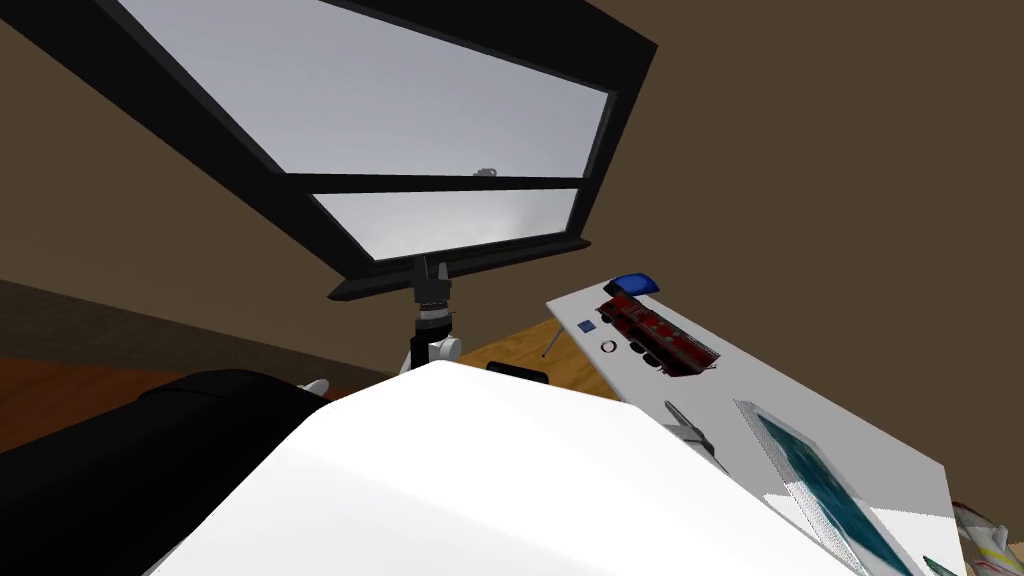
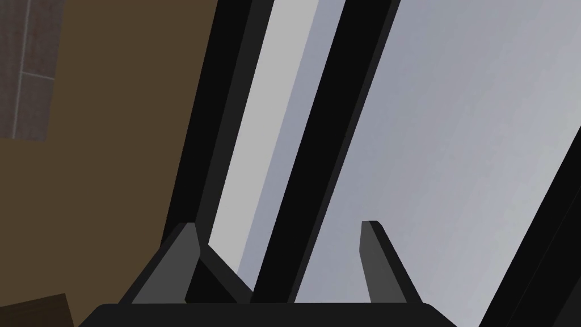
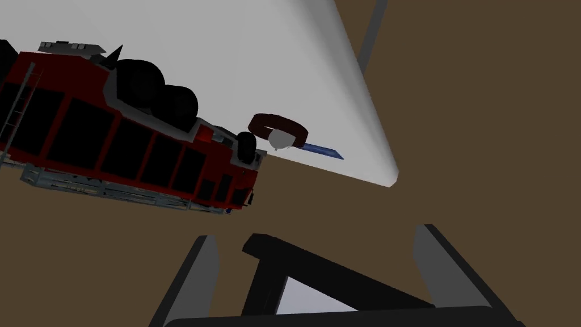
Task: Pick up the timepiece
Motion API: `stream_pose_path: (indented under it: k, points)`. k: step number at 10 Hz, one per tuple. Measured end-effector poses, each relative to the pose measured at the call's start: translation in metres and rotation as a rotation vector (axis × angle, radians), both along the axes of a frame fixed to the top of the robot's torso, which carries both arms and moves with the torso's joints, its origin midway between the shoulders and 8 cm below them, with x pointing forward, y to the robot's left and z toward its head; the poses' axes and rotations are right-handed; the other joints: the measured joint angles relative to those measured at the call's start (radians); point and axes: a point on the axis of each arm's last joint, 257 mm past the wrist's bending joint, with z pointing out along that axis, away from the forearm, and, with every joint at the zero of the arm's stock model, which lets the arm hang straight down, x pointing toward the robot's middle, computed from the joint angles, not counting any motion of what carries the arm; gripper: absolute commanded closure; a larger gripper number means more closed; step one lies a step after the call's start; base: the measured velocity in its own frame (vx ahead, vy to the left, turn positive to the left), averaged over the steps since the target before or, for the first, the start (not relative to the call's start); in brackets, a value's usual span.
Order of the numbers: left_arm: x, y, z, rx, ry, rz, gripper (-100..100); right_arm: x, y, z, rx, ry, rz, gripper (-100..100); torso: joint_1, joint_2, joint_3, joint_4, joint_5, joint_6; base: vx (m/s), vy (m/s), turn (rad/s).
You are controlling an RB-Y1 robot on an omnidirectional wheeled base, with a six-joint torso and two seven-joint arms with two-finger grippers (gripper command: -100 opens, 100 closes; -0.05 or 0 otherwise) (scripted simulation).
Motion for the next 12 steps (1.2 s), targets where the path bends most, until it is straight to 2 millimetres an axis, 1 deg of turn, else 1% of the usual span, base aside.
stream_pose_path:
  k: [2, 3, 6, 7, 8, 9, 12]
  points:
    - [0.000, 0.000, 0.000, 0.000, 0.000, 0.000, 0, -0.015, -0.007, -0.009, -0.088, 0.072, 0.036, -100, -0.001, 0.001, 0.000, 0.000, 0.000, 0.000, 0.089, 0.029, 0.146]
    - [0.000, 0.000, 0.000, 0.000, 0.000, 0.000, 0, -0.028, -0.011, -0.015, -0.138, 0.112, 0.059, -100, 0.000, -0.001, 0.000, 0.000, 0.000, 0.000, 0.088, 0.025, 0.093]
    - [0.000, 0.000, 0.000, 0.000, 0.000, 0.000, 0, -0.056, -0.022, -0.021, -0.253, 0.209, 0.130, -100, -0.001, 0.000, 0.000, 0.000, 0.000, 0.000, 0.087, 0.026, 0.159]
    - [0.000, 0.000, 0.000, 0.000, 0.000, 0.000, 0, -0.070, -0.028, -0.024, -0.295, 0.252, 0.160, -100, -0.001, 0.000, 0.000, 0.000, 0.000, 0.000, 0.083, 0.013, 0.105]
    - [0.000, 0.000, 0.000, 0.000, 0.000, 0.000, 0, -0.076, -0.030, -0.028, -0.323, 0.275, 0.185, -100, -0.001, 0.000, 0.000, 0.000, 0.000, 0.000, 0.093, 0.023, 0.212]
    - [0.000, 0.000, 0.000, 0.000, 0.000, 0.000, 0, -0.088, -0.032, -0.032, -0.362, 0.315, 0.220, -100, -0.001, 0.000, 0.000, 0.000, 0.000, 0.000, 0.079, 0.016, 0.105]
    - [0.000, 0.000, 0.000, 0.000, 0.000, 0.000, 0, -0.111, -0.043, -0.034, -0.454, 0.395, 0.302, -100, -0.001, 0.000, 0.000, 0.000, 0.000, 0.000, 0.091, 0.009, 0.169]
